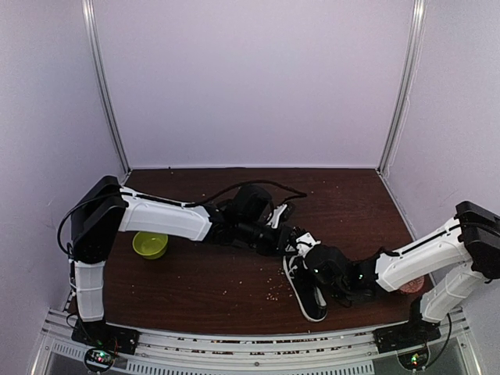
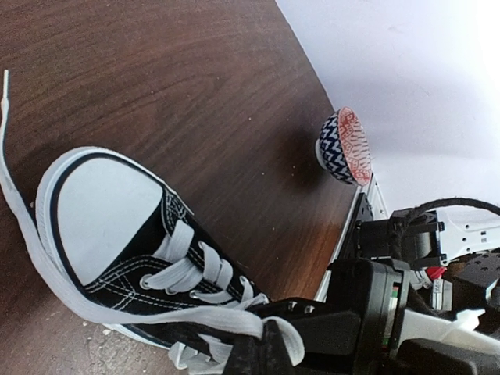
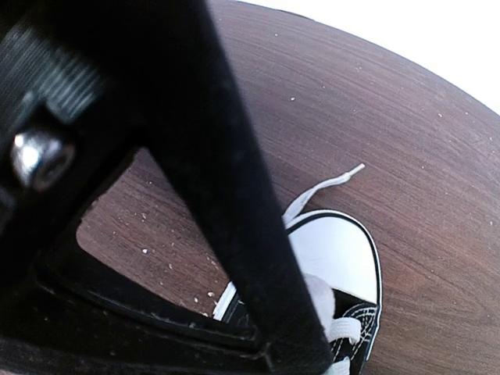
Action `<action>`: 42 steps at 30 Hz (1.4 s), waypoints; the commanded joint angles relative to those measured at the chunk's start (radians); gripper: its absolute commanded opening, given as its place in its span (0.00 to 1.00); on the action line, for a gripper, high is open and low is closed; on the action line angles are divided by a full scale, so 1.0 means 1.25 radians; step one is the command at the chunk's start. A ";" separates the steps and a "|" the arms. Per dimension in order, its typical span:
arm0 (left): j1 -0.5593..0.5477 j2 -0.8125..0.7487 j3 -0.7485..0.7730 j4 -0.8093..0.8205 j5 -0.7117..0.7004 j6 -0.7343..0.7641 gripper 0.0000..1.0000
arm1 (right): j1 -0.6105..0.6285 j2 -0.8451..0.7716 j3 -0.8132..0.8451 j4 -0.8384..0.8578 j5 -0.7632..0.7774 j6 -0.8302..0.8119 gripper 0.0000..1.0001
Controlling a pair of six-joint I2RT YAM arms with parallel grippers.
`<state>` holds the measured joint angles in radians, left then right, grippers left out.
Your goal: Tie the shoes
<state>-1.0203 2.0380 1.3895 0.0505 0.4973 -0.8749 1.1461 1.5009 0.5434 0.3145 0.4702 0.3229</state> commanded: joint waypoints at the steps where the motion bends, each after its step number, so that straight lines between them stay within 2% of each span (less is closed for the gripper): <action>1: 0.004 -0.034 -0.027 -0.003 0.019 0.002 0.03 | -0.023 0.002 -0.021 0.107 -0.034 0.022 0.00; 4: 0.013 -0.052 -0.048 0.002 0.013 0.008 0.18 | -0.048 -0.009 -0.041 0.124 -0.082 0.031 0.00; 9: 0.022 -0.096 -0.083 -0.005 0.001 0.059 0.50 | -0.088 -0.013 -0.058 0.143 -0.148 0.050 0.00; 11: 0.021 -0.114 -0.102 -0.015 -0.007 0.087 0.58 | -0.095 -0.005 -0.056 0.144 -0.165 0.056 0.00; 13: 0.021 -0.128 -0.130 -0.031 -0.021 0.112 0.60 | -0.101 0.001 -0.054 0.145 -0.174 0.061 0.00; 15: 0.022 -0.133 -0.150 -0.054 -0.032 0.133 0.56 | -0.105 0.005 -0.052 0.145 -0.179 0.065 0.00; 19: 0.021 -0.115 -0.169 -0.090 -0.051 0.128 0.36 | -0.113 0.004 -0.054 0.146 -0.189 0.070 0.00; 22: 0.021 -0.096 -0.153 -0.094 -0.049 0.121 0.31 | -0.118 0.008 -0.054 0.150 -0.194 0.074 0.00; 29: 0.015 -0.018 -0.057 -0.128 -0.020 0.119 0.25 | -0.123 0.014 -0.052 0.152 -0.203 0.075 0.00; 42: 0.000 0.076 0.041 -0.157 0.020 0.096 0.23 | -0.134 0.021 -0.055 0.163 -0.214 0.079 0.00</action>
<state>-1.0100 2.1010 1.3979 -0.1410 0.4953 -0.7433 0.9871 1.5150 0.4797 0.4927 0.2092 0.4164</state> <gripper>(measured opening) 0.234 0.009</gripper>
